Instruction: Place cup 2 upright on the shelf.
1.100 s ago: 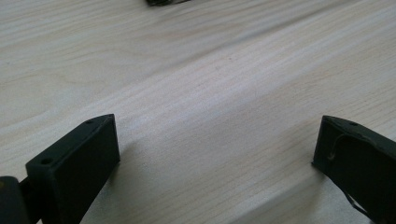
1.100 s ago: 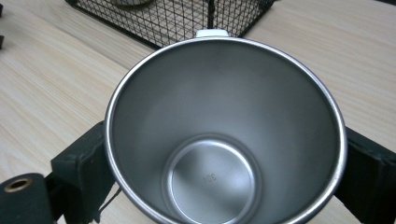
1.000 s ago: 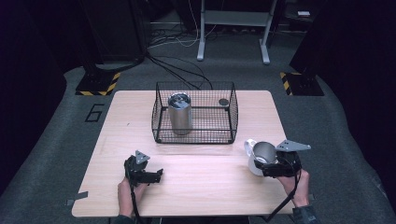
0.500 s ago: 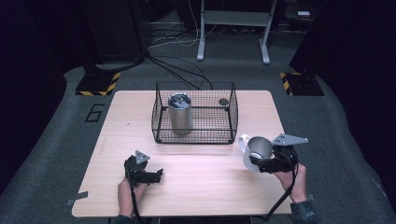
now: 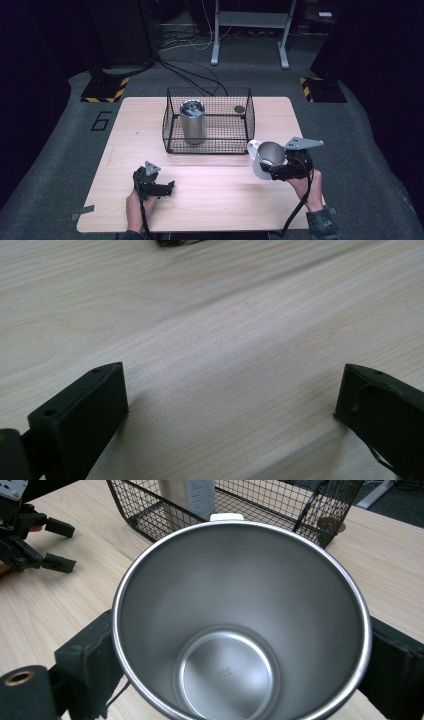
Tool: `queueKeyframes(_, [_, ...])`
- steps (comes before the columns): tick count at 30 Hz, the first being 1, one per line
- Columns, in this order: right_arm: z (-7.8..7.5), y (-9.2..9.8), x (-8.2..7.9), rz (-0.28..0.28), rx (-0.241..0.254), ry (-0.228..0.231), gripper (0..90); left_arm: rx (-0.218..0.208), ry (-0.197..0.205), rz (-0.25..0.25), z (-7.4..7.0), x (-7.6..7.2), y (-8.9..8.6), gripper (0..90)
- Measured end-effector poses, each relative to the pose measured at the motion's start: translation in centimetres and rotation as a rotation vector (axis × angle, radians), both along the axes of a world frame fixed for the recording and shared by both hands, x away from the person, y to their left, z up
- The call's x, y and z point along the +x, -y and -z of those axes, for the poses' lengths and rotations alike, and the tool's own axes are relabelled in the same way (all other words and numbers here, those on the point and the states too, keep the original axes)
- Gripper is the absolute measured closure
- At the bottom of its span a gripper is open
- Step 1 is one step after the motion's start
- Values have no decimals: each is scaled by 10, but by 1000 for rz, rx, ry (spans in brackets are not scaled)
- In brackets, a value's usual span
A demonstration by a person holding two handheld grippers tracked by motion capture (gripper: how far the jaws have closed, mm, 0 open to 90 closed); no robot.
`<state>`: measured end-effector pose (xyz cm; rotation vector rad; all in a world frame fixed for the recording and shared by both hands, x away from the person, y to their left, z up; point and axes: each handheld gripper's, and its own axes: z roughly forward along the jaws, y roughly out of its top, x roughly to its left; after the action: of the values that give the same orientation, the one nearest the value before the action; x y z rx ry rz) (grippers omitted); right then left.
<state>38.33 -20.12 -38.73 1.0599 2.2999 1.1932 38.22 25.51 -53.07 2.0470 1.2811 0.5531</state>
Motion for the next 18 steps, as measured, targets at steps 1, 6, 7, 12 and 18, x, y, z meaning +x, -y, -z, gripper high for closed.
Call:
queueKeyframes(1, [0,0,0,0,0,0,66,0,0,0,0,0,0,0])
queueKeyframes(6, [-6,-8,4,-26,-7,8,67,0,5,-2,0,0,0,0])
queueKeyframes(7, [-7,-10,4,-28,-7,9,67,0,5,-2,0,0,0,0])
queueKeyframes(12, [-14,-14,7,-42,-1,12,67,4,-1,-1,0,0,0,0])
queueKeyframes(18, [-21,-20,12,-56,-1,19,67,-2,5,-3,0,0,0,0])
